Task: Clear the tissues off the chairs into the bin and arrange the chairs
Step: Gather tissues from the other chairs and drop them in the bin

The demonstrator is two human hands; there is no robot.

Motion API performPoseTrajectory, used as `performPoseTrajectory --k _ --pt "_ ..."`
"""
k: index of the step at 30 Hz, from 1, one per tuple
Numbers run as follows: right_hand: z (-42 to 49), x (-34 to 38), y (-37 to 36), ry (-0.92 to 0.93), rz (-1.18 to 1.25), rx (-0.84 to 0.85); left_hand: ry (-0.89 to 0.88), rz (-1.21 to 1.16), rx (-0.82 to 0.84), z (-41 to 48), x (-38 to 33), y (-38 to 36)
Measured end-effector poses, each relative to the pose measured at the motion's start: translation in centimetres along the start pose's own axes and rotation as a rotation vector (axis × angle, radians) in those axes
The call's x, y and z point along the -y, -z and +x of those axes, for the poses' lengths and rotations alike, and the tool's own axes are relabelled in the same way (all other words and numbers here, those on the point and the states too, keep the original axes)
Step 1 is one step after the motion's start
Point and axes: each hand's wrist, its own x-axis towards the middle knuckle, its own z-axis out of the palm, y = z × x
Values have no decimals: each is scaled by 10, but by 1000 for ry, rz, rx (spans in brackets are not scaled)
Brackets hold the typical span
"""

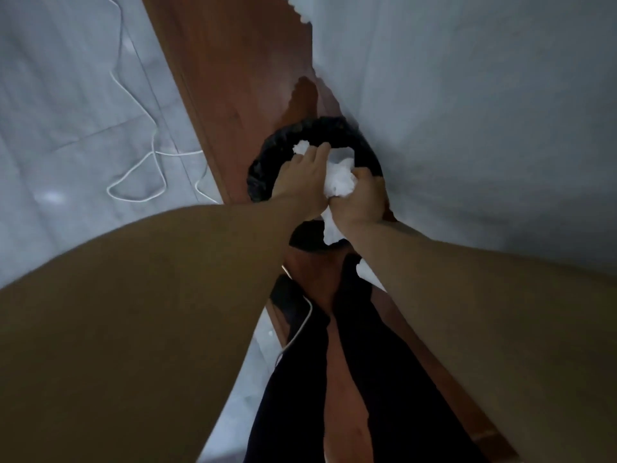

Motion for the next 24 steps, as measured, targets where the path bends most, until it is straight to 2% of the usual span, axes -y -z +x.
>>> performPoseTrajectory --k 3,12,24 --pt "12 -2 -13 -33 -3 23 49 10 14 8 11 -7" --pt "16 10 -17 58 -66 65 164 61 85 5 20 13" --pt "10 23 -11 115 -75 113 157 108 45 -1 27 20"
